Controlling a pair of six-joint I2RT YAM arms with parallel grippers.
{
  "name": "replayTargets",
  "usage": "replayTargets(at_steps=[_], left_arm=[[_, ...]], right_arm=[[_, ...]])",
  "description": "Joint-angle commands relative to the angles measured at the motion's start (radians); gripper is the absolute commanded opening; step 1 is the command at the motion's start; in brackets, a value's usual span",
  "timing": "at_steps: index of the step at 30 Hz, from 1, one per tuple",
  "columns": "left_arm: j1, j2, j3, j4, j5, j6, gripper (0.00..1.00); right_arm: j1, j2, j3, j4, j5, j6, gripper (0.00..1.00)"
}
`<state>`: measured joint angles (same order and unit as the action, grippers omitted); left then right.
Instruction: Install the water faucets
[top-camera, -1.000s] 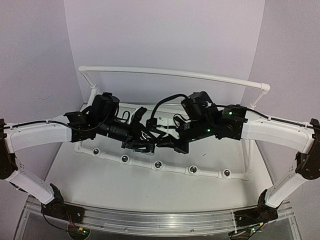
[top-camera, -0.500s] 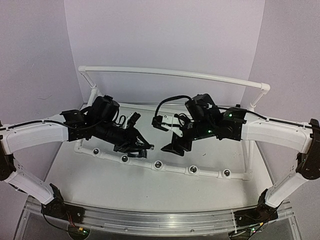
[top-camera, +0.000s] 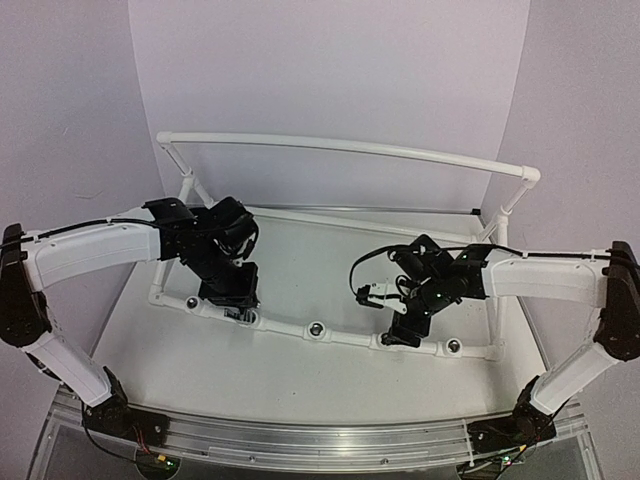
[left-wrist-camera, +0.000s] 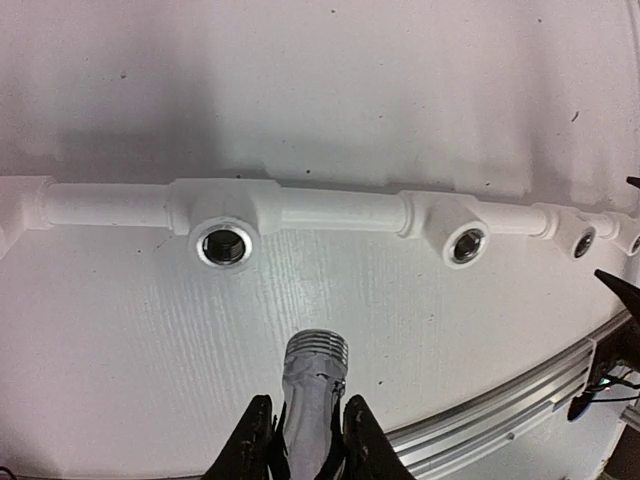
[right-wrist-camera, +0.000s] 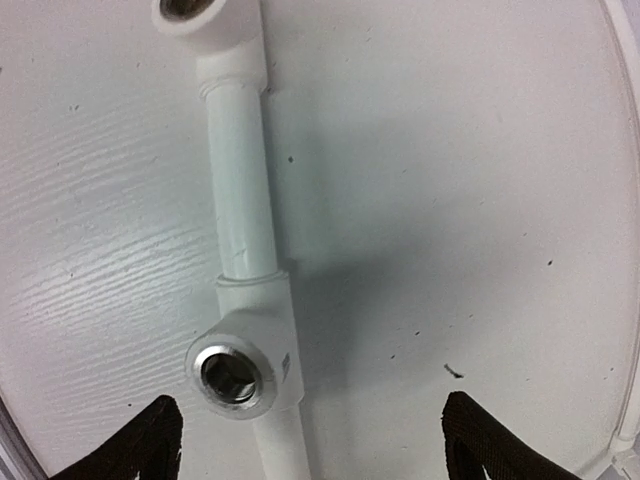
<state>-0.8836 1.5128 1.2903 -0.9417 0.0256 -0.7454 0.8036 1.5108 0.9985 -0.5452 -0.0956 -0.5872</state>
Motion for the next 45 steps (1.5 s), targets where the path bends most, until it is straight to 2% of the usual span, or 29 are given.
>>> replayTargets(at_steps=[1,9,15,23,37,45], left_arm=[[0.003,-0.009,0.038,-0.055,-0.073,0.037,0.00],[0.012,-0.003,-0.037,0.002,-0.073,0.057,0.00],[0.018,-0.024,-0.121,0.099,-0.072,0.074,0.00],[0.020,-0.005,-0.173,0.169,-0.083,0.104,0.00],[0.012,0.028,-0.206,0.216,-0.159,0.137,0.00],[0.009,0.055,-0.204,0.230,-0.169,0.136,0.00]], right_arm=[[0.003,0.004,-0.030,-0.037,0.001,0.000,0.83],[0.004,0.056,-0.052,0.024,-0.013,0.033,0.76],[0.006,0.093,-0.075,0.087,0.002,0.064,0.62],[0.024,0.126,-0.083,0.105,0.002,0.085,0.51],[0.027,0.136,-0.091,0.113,-0.017,0.096,0.39],[0.027,0.141,-0.089,0.114,-0.021,0.099,0.37]])
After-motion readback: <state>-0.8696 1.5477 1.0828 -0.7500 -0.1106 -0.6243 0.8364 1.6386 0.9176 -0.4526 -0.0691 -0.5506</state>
